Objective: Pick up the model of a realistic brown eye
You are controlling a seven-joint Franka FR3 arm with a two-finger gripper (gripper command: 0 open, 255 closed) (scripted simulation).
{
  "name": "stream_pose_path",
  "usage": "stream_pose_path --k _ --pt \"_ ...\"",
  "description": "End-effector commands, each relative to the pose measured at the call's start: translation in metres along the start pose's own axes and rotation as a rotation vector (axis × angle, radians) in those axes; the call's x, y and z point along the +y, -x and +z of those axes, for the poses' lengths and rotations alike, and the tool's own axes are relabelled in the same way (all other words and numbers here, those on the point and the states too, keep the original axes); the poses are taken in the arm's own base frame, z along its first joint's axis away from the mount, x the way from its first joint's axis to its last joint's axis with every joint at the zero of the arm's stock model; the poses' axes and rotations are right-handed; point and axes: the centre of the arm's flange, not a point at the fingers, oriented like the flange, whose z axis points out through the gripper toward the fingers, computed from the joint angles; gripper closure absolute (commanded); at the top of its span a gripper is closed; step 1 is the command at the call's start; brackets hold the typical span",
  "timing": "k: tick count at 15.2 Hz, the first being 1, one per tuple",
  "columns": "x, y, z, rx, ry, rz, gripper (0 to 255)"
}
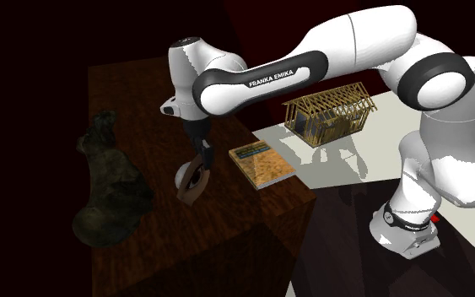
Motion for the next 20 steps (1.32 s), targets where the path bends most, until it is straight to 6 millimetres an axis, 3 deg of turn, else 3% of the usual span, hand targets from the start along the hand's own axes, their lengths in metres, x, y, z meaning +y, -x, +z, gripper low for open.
stream_pose_path --k 1,3,18,20 --pt "-0.001 -0.001 0.001 -0.001 -0.001 -0.001 255" --pt "0.000 -0.001 0.001 -0.001 -0.001 -0.001 255" --pt "0.000 0.001 -0.078 -0.001 -0.001 -0.001 255" --pt "0.000 0.001 -0.079 -0.001 -0.001 -0.001 255"
